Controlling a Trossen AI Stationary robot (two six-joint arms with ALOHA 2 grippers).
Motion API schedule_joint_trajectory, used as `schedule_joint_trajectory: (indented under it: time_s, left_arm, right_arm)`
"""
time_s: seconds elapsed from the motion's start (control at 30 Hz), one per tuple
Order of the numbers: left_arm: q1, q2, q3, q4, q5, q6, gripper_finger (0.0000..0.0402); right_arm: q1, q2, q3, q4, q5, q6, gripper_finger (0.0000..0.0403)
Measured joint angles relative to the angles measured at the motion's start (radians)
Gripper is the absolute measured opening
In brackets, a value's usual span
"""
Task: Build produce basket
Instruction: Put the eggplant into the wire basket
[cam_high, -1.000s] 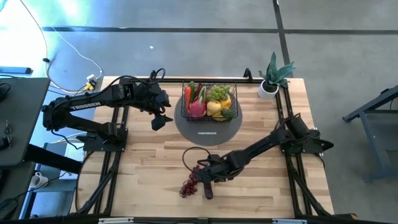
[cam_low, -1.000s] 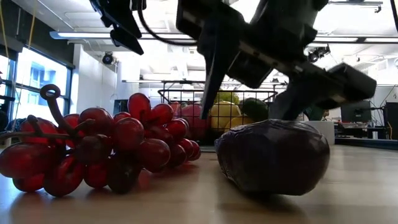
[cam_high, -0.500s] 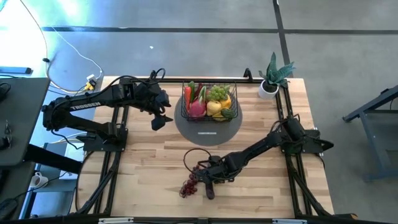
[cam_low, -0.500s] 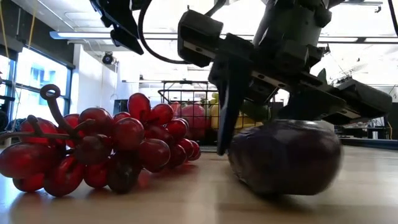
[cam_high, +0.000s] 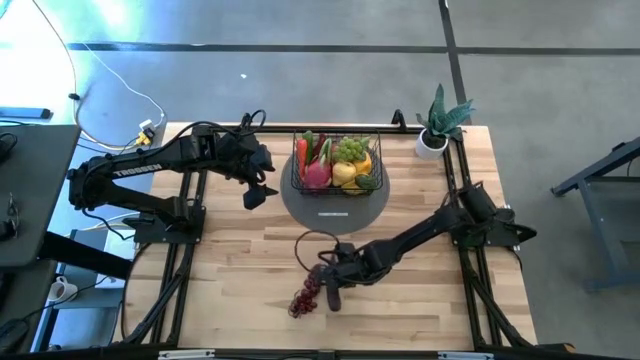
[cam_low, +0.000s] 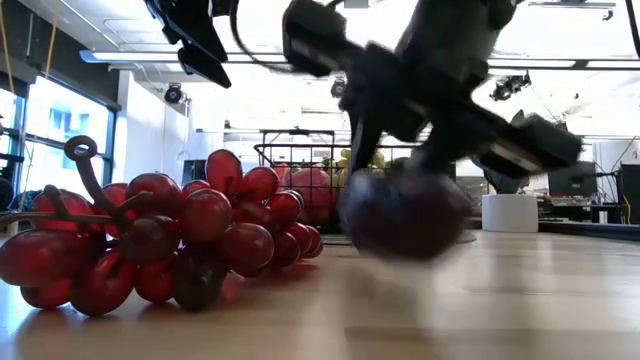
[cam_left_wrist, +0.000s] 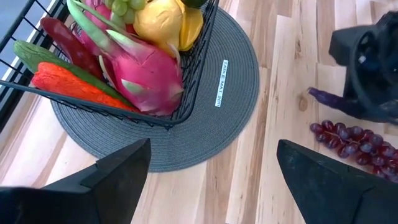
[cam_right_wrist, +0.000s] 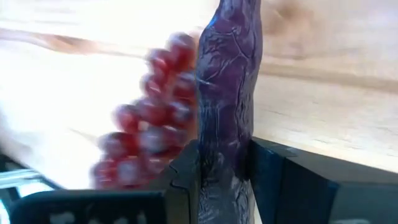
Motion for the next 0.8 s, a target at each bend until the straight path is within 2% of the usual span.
schedule_joint_trajectory:
  time_s: [0.17, 0.43, 0.8]
  left_arm:
    - [0.0, 0.0, 0.0, 0.001, 0.002, 0.0, 0.0339]
    - [0.0, 0.0, 0.0, 0.004, 0.002, 0.0, 0.0339]
    - [0.0, 0.0, 0.0, 0.005, 0.002, 0.007, 0.0339]
  right_arm:
    - [-0.025, -0.053, 0.0, -0.02, 0.08, -0.059, 0.0078]
    - [-0.126, -0.149, 0.0, -0.021, 0.17, -0.256, 0.0077]
    - [-0.335, -0.259, 0.0, 0.05, 0.18, -0.623, 0.0077]
